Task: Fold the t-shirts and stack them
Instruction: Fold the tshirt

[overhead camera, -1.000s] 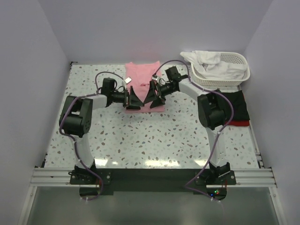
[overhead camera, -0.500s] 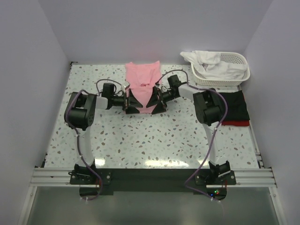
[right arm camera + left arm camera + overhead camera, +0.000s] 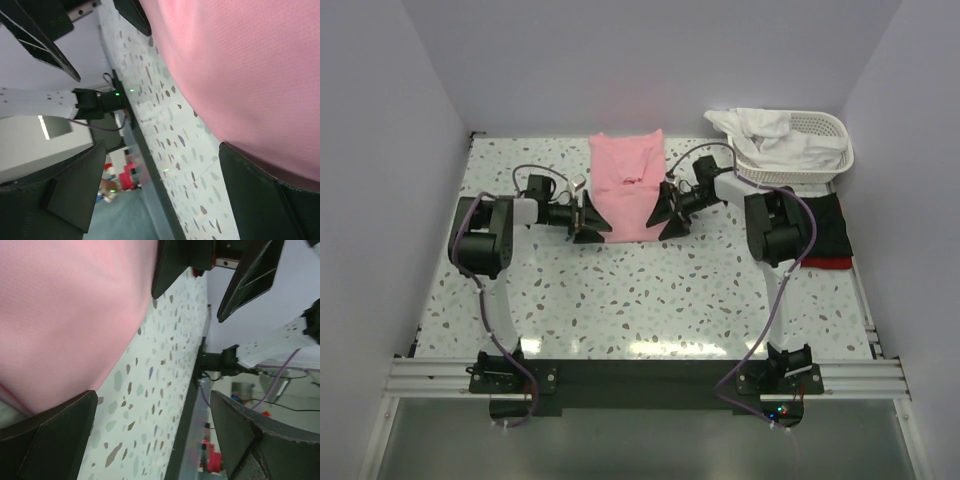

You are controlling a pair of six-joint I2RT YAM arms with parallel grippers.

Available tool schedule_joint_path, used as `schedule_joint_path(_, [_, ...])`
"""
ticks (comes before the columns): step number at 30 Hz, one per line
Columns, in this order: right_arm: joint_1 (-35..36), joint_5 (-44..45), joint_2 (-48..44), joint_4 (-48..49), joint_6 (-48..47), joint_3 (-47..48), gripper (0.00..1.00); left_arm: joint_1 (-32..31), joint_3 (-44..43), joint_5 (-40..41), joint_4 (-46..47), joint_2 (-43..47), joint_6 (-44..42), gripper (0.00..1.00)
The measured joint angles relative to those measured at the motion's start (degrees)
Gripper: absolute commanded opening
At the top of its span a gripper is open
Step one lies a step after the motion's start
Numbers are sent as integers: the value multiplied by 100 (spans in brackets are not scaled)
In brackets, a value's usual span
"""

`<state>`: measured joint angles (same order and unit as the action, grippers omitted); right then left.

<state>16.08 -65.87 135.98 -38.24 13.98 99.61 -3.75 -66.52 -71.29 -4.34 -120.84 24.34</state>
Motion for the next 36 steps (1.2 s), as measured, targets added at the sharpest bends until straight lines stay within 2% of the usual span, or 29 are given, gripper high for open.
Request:
schedule_joint_path(5, [13, 868, -463, -658, -1132, 507, 98, 11, -999, 883, -1799, 407, -1985, 100])
schedule_joint_path(10, [63, 2153, -1447, -973, -2955, 649, 95, -85, -1145, 2118, -2291, 1749, -4269, 98])
schedule_joint_path(13, [245, 2909, -2221, -667, -4068, 70, 92, -468, -501, 2905, -1862, 2809, -5716, 87])
schedule_joint_path(16, [691, 3576, -2682, -345, -5038, -601, 76, -1021, 422, 3368, -1569, 3504, -6841, 71])
schedule_joint_path(17, [855, 3740, -2697, -245, -5300, -743, 73, -1172, 634, 3451, -1554, 3536, -7123, 60])
schedule_joint_path(18, [1008, 3877, -2673, -164, -5512, -857, 69, -1281, 774, 3545, -1567, 3482, -7370, 55])
schedule_joint_path(19, [1156, 4002, -2640, -55, -5694, -992, 62, -1346, 850, 3626, -1596, 3366, -7560, 46])
schedule_joint_path(20, [1279, 4116, -2610, 39, -5880, -1143, 58, -1386, 892, 3696, -1611, 3224, -7718, 42])
schedule_joint_path(23, [1436, 4350, -2559, 319, -6269, -1563, 52, -1423, 944, 3877, -1604, 2879, -8056, 26])
schedule_joint_path(25, [1432, 4452, -2559, 450, -6520, -1814, 50, -1440, 955, 3965, -1596, 2771, -8185, 19])
schedule_joint_path(36, [1429, 4835, -2347, 1167, -7112, -2109, 46, -1506, 953, 4205, -1541, 2273, -8524, 20])
